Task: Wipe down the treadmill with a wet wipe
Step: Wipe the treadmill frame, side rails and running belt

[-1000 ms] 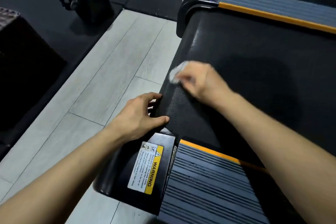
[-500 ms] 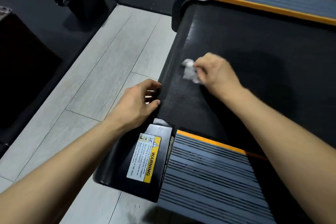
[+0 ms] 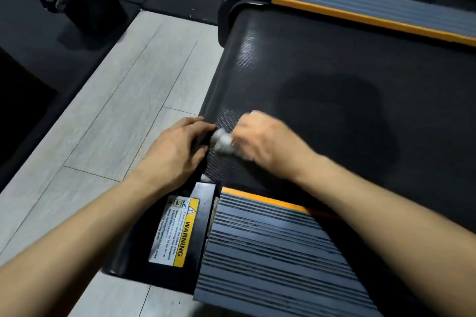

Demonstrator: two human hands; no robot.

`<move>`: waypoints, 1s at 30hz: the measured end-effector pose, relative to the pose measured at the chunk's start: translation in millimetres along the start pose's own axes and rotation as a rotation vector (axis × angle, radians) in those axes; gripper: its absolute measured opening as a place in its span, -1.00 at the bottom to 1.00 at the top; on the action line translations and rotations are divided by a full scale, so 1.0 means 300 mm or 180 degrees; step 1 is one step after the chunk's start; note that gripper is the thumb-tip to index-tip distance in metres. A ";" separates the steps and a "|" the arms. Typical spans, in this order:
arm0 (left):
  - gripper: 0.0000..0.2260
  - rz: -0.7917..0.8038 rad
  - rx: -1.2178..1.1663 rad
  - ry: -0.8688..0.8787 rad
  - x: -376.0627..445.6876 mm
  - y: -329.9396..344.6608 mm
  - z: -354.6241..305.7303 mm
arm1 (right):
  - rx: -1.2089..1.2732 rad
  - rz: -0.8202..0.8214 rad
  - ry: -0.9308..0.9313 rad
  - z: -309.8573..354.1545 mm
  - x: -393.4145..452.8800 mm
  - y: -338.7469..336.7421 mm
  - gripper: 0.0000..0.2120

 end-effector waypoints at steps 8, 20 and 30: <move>-0.42 0.0349 0.0620 -0.0151 0.000 0.065 -0.026 | -0.0556 -0.1080 0.2838 -0.659 -0.178 -0.266 -0.74; -0.44 0.0213 0.0831 -0.0325 -0.012 0.068 -0.084 | -0.0062 -0.0840 0.0979 -0.203 -0.139 -0.103 -0.76; -0.45 0.0236 0.0813 0.0106 -0.005 0.102 -0.160 | 0.0184 -0.0971 0.2045 -0.300 -0.186 -0.098 -0.65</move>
Point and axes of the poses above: each hand's wrist, its own x-axis towards the middle knuckle, its own y-axis out of the palm, z = x × y, the point moved 10 cm from there along x, towards the middle knuckle, and after that the axes turned 11 degrees about x, right-handed, at the moved point
